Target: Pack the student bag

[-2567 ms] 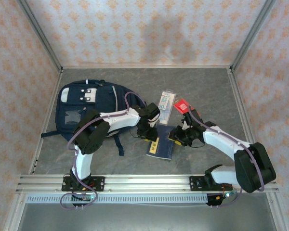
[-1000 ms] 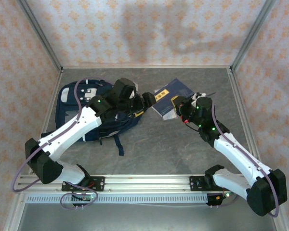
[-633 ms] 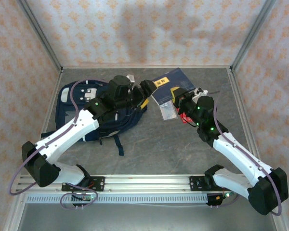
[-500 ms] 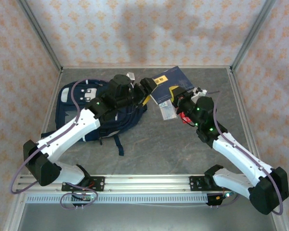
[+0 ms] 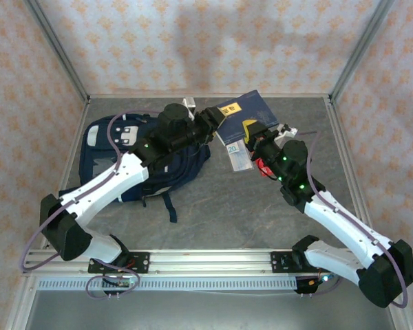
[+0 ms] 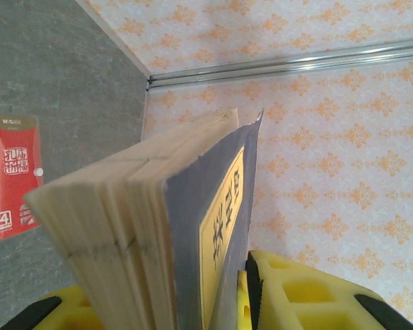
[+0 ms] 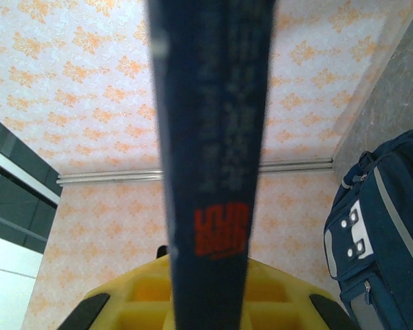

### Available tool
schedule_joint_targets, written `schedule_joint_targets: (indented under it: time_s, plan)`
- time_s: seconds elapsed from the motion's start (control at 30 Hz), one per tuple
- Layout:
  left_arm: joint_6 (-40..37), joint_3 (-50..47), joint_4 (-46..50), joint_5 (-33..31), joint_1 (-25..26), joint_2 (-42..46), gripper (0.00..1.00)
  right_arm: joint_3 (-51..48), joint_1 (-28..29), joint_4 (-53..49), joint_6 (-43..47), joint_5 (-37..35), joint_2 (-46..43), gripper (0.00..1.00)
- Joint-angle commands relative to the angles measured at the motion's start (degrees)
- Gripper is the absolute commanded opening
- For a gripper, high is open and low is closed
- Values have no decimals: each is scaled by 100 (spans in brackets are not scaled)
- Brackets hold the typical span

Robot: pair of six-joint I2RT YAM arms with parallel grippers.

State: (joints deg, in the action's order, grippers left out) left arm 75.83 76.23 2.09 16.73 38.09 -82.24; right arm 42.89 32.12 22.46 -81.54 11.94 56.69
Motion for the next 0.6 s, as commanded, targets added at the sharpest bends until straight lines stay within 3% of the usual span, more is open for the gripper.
schedule_joint_targets:
  time_s: [0.0, 0.17, 0.33, 0.4, 0.43, 0.5, 0.57]
  plan:
    - [-12, 68, -375, 153, -29, -59, 29, 110, 50, 517, -14, 45, -106, 3]
    - [-473, 217, 69, 69, -39, 133, 3, 181, 44, -85, 423, 145, -280, 6]
    - [-1547, 372, 1286, -24, -128, 595, 0, 529, -35, -1898, 1718, 355, -606, 37]
    - [-1973, 281, 1711, 127, -272, 827, 0, 847, -57, -3102, 2356, 255, -706, 64]
    - [-2149, 223, 1877, 221, -357, 941, 0, 1098, -54, -3848, 2607, 76, -678, 72]
    - [-2497, -16, 2186, 365, -552, 1246, 0, 1589, -72, -5109, 3352, -239, -552, 79]
    - [-2784, -306, 2339, 499, -723, 1564, 0, 1631, -130, -5278, 4178, 139, -572, 80]
